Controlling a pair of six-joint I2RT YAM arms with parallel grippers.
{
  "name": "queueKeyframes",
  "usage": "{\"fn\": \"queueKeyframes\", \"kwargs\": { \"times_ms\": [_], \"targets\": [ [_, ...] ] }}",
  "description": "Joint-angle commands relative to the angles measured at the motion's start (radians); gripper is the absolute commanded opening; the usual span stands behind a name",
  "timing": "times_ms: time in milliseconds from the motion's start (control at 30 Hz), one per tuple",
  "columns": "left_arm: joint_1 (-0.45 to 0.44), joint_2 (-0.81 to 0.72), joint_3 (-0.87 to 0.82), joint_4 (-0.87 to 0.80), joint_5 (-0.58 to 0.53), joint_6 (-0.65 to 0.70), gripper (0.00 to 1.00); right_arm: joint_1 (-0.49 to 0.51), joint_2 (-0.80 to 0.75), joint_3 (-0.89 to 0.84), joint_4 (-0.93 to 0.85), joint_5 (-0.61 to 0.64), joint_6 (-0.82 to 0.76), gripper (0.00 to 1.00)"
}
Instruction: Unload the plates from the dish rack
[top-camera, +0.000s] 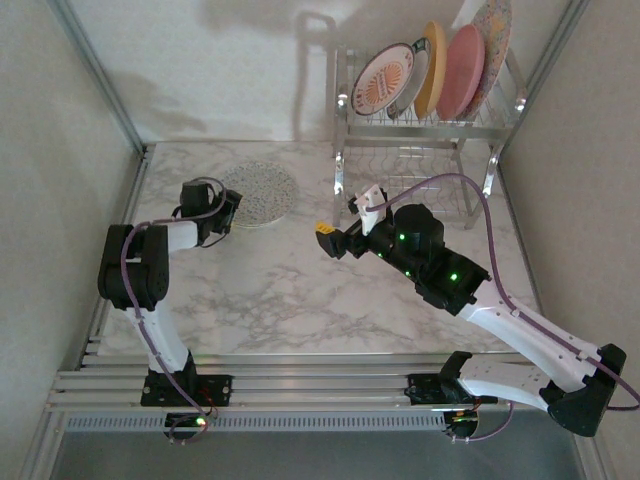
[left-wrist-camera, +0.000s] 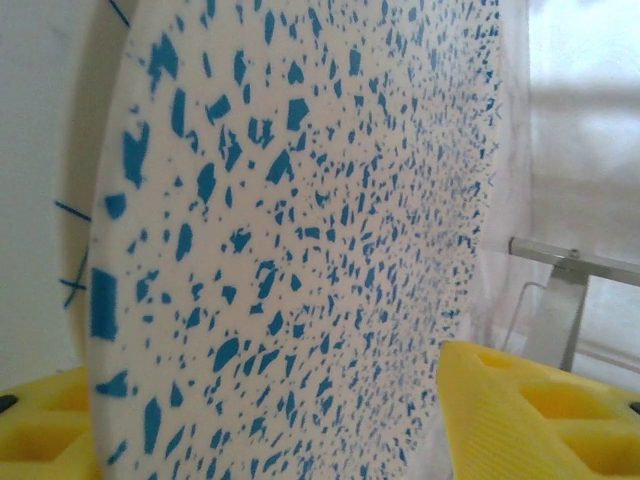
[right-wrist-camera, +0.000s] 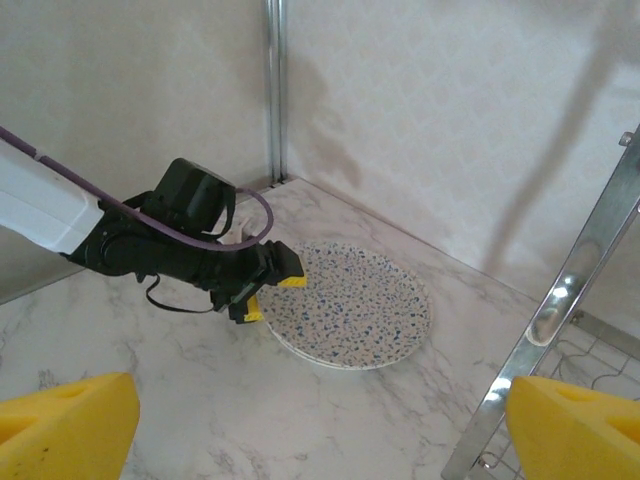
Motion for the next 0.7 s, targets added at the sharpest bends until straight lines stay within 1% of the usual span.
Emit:
{"fn": "queueKeyframes", "kwargs": {
  "times_ms": [0,133,167,233,267,433,500,667],
  "targets": [
    [0.008,-0.023,0.052,-0.121,-0.044,0.049,0.63,0.007,0.004,0.033,0.021,0.023,0.008,0.95],
    [0.009,-0.022,0.079,-0.181,-0.074,0.068,0.65,0.007,0.007,0.040,0.020,0.023,0.008,0.95],
    [0.008,-0.024,0.085,-0.195,-0.082,0.072,0.68,0.007,0.008,0.041,0.018,0.027,0.008,0.95],
    [0.007,-0.028,0.091,-0.212,-0.093,0.075,0.70,0.007,0.007,0.042,0.017,0.030,0.008,0.95],
    [0.006,-0.028,0.096,-0.224,-0.098,0.077,0.73,0.007,0.008,0.044,0.016,0.031,0.007,0.95],
    [0.006,-0.034,0.111,-0.264,-0.114,0.083,0.74,0.006,0.012,0.059,0.009,0.051,0.001,0.95],
    [0.006,-0.038,0.117,-0.279,-0.123,0.085,0.75,0.006,0.015,0.079,-0.002,0.098,-0.005,0.95],
    [0.005,-0.038,0.142,-0.323,-0.124,0.098,0.82,0.004,0.017,0.176,-0.052,0.246,-0.067,0.94]
  ]
}}
